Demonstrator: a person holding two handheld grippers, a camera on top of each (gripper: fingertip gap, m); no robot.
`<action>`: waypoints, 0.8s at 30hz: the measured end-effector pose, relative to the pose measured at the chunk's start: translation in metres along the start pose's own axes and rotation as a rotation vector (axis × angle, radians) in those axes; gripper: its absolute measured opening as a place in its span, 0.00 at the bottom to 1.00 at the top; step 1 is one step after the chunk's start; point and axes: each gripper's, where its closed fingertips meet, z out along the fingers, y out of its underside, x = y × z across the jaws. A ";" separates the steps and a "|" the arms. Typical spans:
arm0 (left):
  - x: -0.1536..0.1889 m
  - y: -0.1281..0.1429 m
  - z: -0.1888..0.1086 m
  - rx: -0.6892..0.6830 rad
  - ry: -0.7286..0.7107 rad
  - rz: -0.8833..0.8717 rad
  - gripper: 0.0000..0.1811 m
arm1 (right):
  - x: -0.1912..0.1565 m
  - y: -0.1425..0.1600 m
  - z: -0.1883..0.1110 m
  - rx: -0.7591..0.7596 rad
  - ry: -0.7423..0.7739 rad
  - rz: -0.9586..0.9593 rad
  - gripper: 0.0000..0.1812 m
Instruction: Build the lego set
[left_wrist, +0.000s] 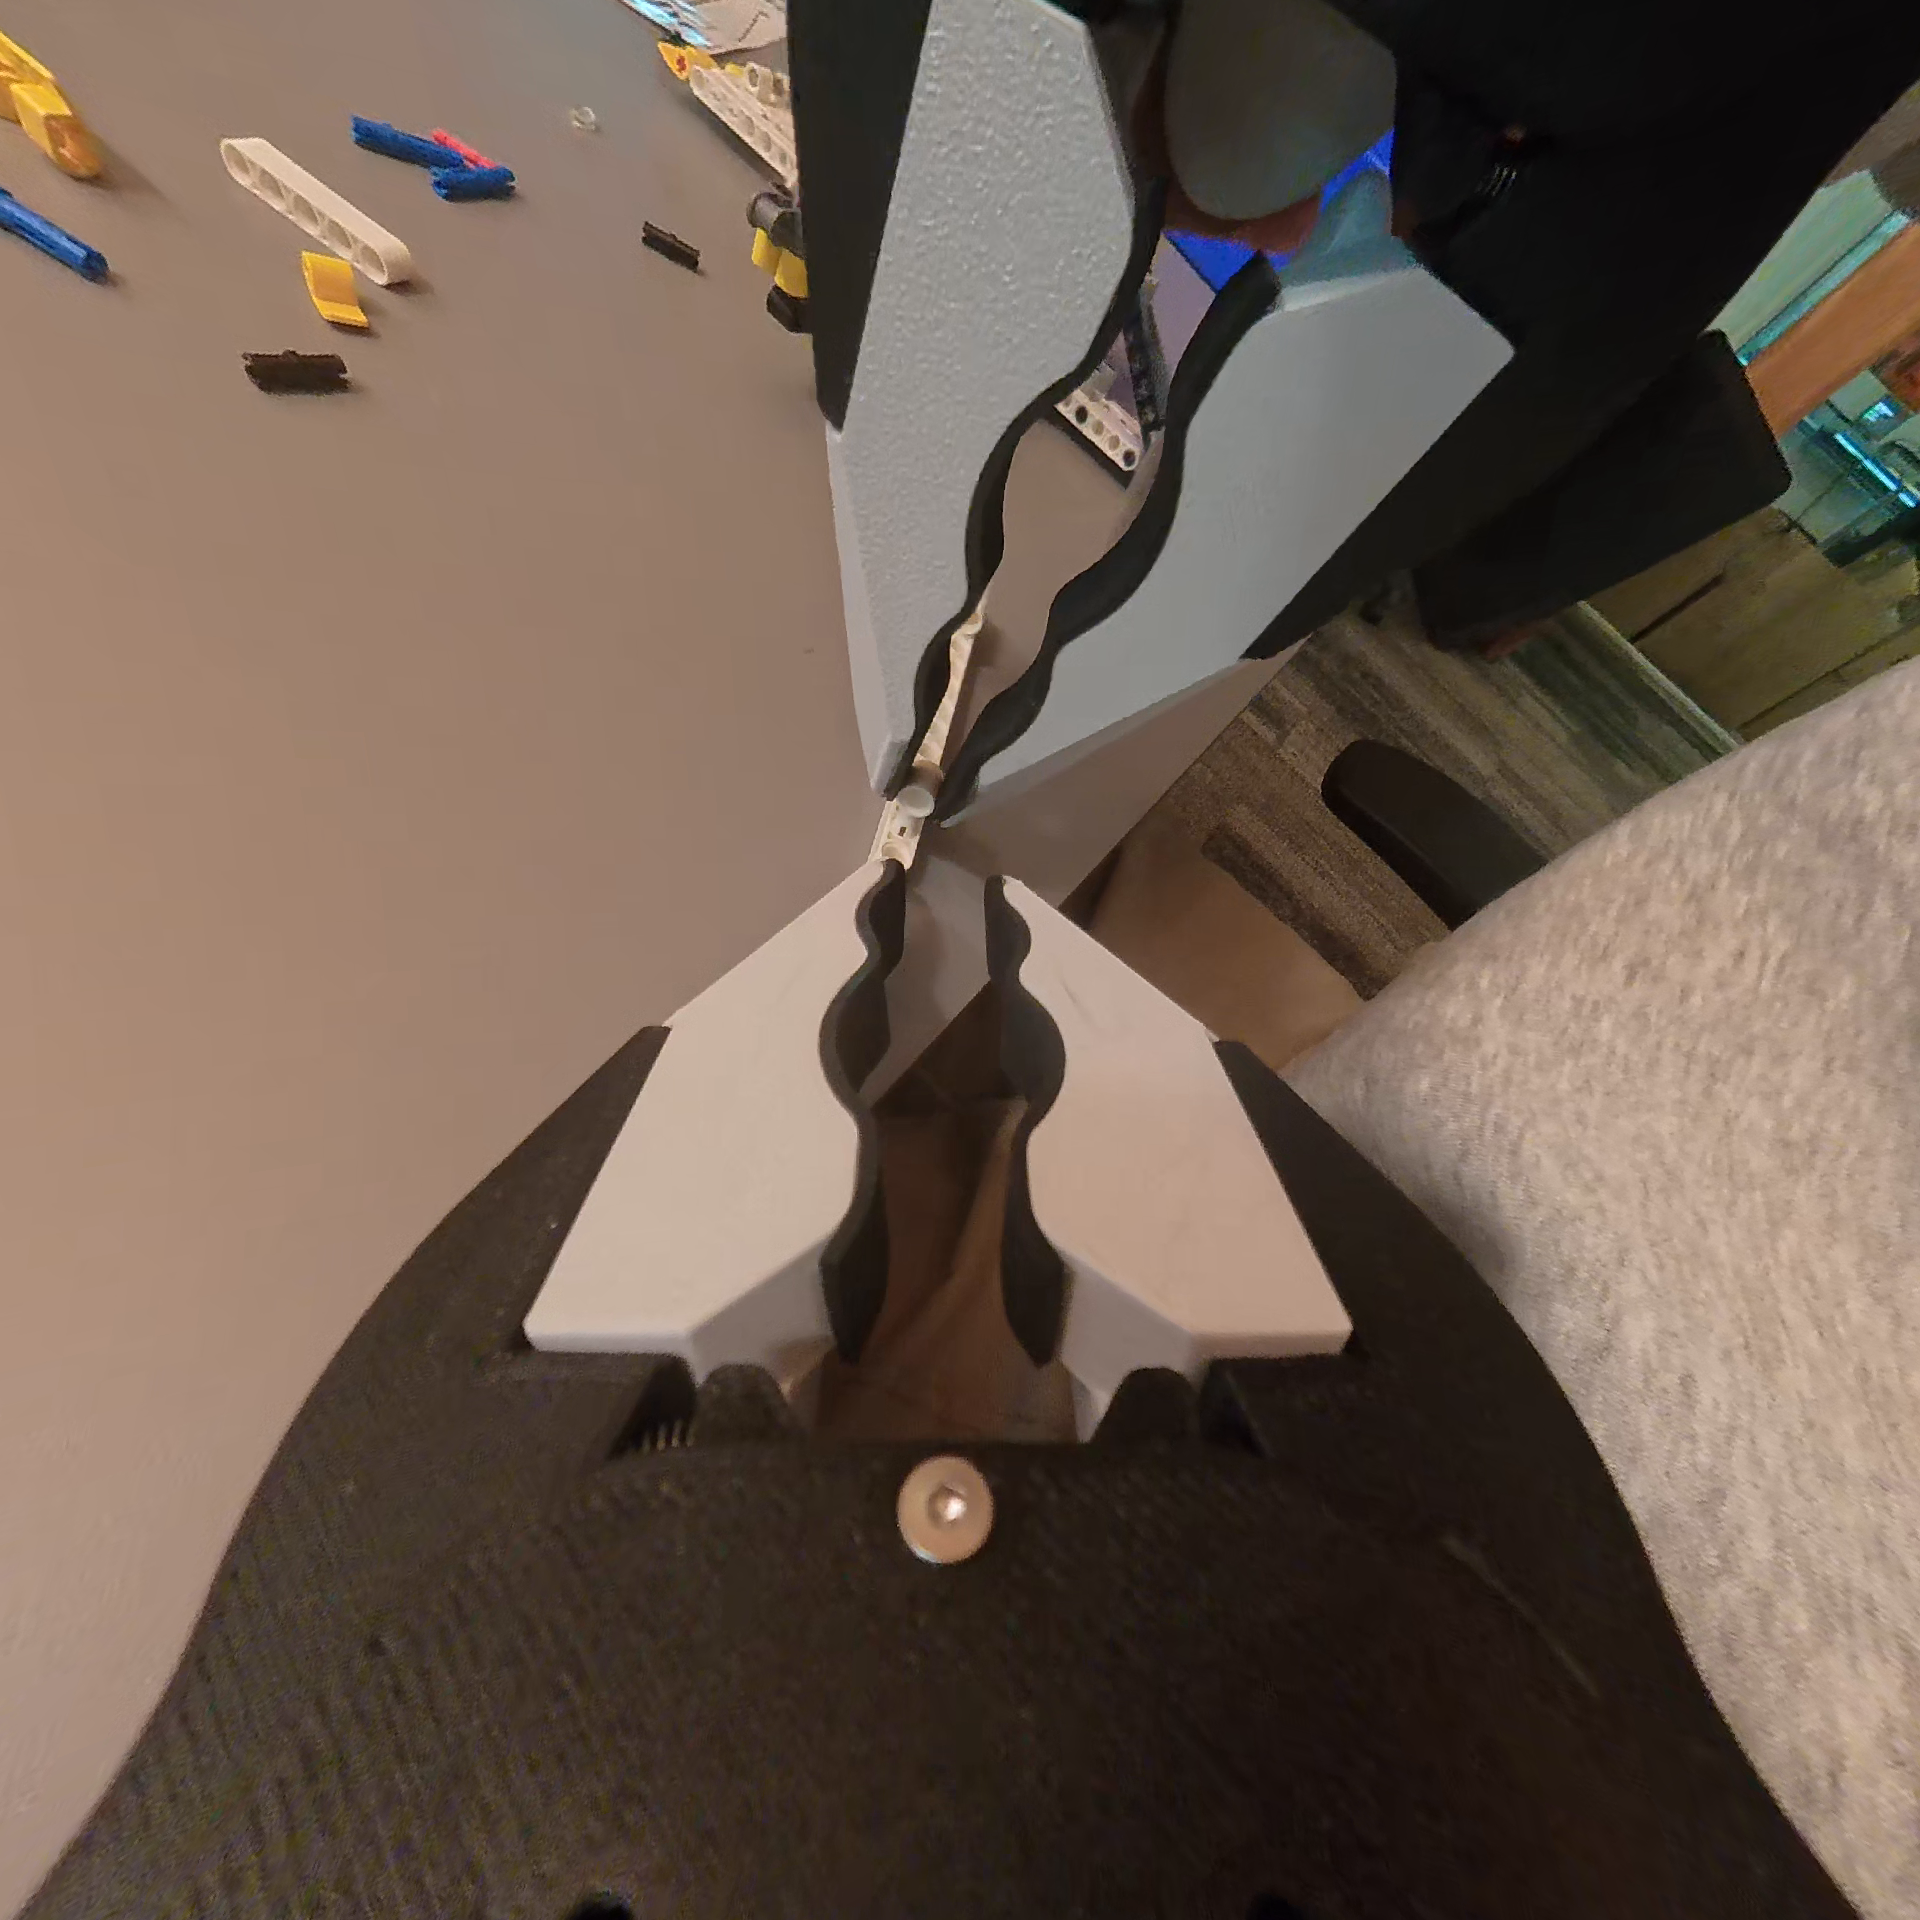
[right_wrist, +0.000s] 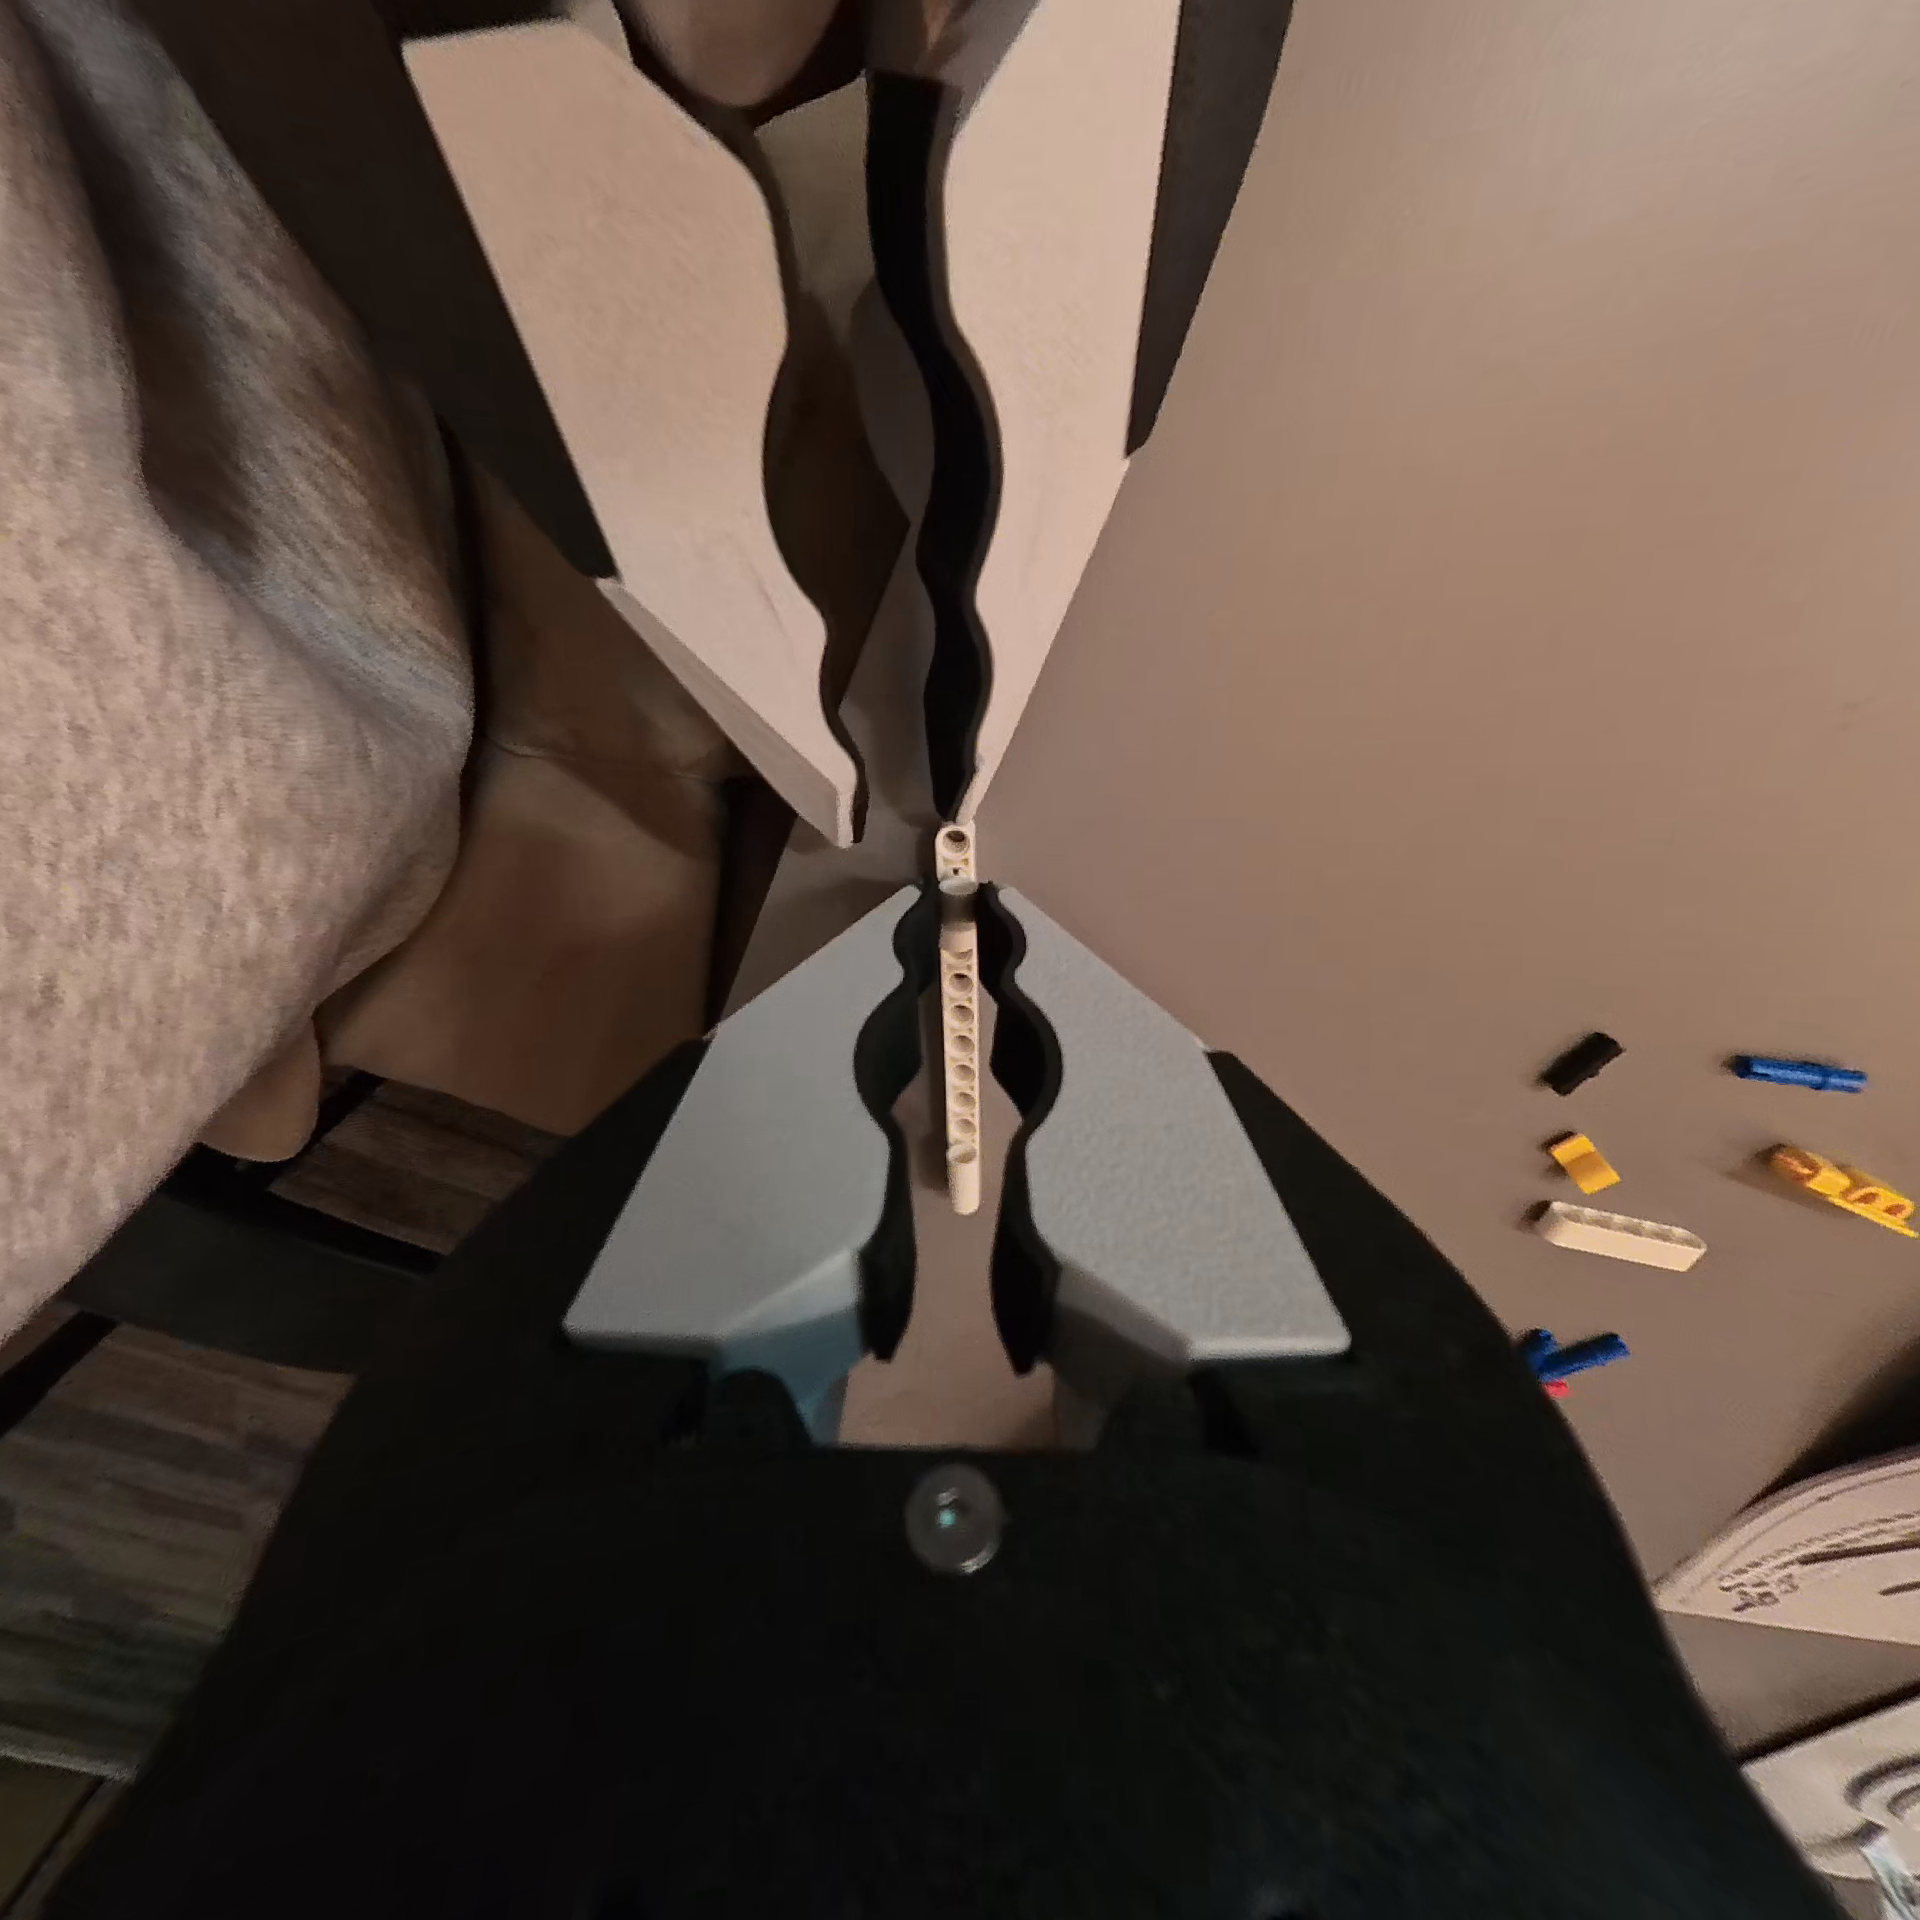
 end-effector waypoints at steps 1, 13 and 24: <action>0.000 0.000 0.000 0.000 0.001 0.000 0.08 | 0.000 0.000 0.000 0.006 0.007 -0.003 0.03; 0.000 0.000 0.000 0.000 0.000 -0.002 0.07 | -0.001 -0.002 0.001 0.020 0.191 -0.058 0.03; 0.001 0.000 -0.001 -0.001 0.005 -0.004 0.08 | -0.001 -0.001 0.003 0.090 0.027 0.076 0.03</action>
